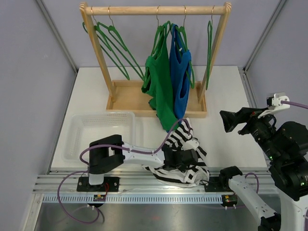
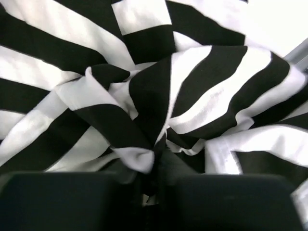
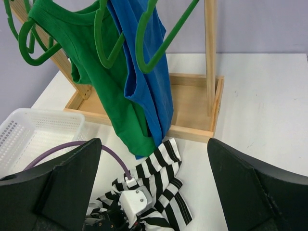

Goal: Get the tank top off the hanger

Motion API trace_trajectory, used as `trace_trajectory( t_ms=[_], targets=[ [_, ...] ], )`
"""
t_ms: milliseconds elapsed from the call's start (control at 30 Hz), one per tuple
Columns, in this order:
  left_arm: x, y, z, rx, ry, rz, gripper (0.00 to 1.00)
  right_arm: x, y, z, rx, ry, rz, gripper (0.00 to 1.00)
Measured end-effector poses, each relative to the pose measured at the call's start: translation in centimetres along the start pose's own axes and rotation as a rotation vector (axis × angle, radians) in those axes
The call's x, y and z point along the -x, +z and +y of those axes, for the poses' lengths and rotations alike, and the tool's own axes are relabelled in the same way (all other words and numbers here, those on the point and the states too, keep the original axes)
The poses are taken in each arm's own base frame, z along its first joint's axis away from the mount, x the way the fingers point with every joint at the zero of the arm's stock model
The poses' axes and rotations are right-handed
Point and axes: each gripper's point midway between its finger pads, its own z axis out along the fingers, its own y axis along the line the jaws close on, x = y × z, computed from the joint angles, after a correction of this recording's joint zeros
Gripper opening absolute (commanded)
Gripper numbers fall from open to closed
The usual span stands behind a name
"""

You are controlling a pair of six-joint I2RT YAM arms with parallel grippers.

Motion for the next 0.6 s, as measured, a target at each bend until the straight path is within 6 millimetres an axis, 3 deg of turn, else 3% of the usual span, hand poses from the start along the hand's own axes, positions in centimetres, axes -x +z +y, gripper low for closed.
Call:
trace_trajectory(
  t_ms=[133,233,467,600],
  targets=[
    [-0.2,-1.3,0.6,0.024,0.000,-0.004,0.00,-0.4,-0.8,0.0,0.003,-0.001,-0.010,1.00],
    [0.9,-4.6,2.6,0.087,0.005,-0.040,0.00,-0.2,-1.5,0.0,0.007,-0.003,-0.031,1.00],
    [10.4,-18.5,8.4,0.226,-0.114,-0.345,0.00,-1.0,-1.0,-0.2,0.004,-0.001,-0.012,1.00],
    [13.2,-25.1,14.4,0.341,-0.219,-0.476,0.00,-1.1,-0.6,-0.2,0.004,0.004,-0.005,0.99]
  ],
)
